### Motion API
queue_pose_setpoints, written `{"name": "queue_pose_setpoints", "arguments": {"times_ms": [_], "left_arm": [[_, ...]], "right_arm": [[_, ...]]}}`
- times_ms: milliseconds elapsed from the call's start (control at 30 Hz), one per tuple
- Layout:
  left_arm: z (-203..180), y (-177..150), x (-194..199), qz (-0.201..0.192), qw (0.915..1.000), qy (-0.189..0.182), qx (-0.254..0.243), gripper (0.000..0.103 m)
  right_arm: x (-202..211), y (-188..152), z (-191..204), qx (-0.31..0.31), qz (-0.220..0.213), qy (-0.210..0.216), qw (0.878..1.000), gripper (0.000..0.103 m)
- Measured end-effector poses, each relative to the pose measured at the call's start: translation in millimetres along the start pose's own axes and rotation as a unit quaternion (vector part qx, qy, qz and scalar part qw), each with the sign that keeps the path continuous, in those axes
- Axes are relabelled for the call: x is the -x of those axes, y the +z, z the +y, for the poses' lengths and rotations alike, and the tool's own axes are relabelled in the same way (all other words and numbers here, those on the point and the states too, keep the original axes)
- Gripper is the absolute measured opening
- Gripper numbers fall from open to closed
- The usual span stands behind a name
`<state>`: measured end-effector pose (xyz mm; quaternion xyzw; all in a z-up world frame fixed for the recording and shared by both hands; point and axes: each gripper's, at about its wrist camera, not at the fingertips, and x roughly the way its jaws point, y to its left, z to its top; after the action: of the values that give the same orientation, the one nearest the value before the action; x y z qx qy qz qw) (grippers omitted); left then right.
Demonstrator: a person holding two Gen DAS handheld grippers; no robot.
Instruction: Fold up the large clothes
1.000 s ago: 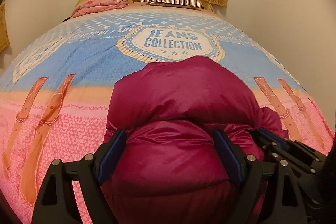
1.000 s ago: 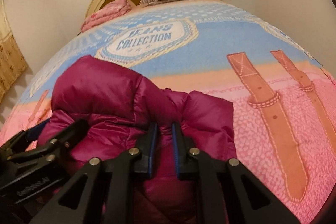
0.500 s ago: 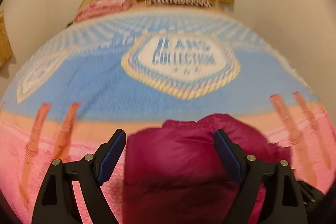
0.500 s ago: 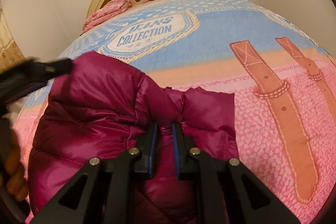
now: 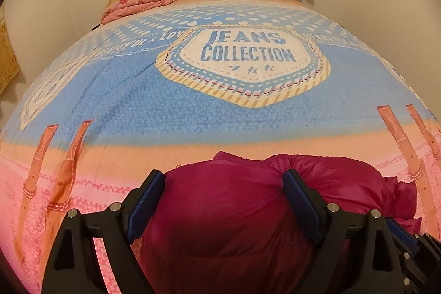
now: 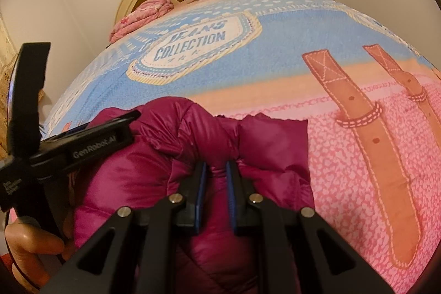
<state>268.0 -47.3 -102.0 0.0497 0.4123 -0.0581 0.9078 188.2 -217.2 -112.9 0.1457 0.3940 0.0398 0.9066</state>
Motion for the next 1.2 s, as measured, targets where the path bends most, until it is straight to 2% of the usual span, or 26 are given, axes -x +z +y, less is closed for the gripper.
{"name": "queue_pose_setpoints", "arguments": {"times_ms": [300,500,733,833,900,967,1100,1200], "left_arm": [[3.6,-0.3,3.3,0.013,0.9999,-0.005,0.004,0.090],[29.5,-16.0,49.9,0.025,0.9977,-0.058,0.025,0.090],[53.0,-52.1,83.8,0.033,0.9962,-0.066,0.048,0.090],[50.0,-65.0,82.5,0.035,0.9962,-0.071,0.036,0.090],[51.6,-69.9,82.9,0.028,0.9961,-0.071,0.043,0.091],[55.1,-71.6,84.4,0.029,0.9950,-0.079,0.054,0.091],[63.6,-81.4,97.0,0.016,0.9938,-0.093,0.059,0.091],[72.4,-96.4,105.1,0.006,0.9922,-0.104,0.069,0.091]], "right_arm": [[-0.4,0.0,-1.7,0.000,0.000,-0.002,1.000,0.015],[1.0,-0.4,-0.7,0.000,0.000,-0.002,1.000,0.016],[6.6,1.6,-3.2,-0.010,0.003,0.008,1.000,0.018],[25.2,-0.3,-5.3,-0.015,-0.002,0.010,1.000,0.028],[50.6,-7.8,-5.4,-0.015,-0.018,0.016,1.000,0.053],[77.0,-17.5,-4.5,-0.010,-0.041,0.019,0.999,0.064],[119.7,-42.9,-8.6,0.001,-0.060,0.017,0.998,0.066],[134.4,-63.1,-21.7,-0.017,-0.058,0.023,0.998,0.066]]}}
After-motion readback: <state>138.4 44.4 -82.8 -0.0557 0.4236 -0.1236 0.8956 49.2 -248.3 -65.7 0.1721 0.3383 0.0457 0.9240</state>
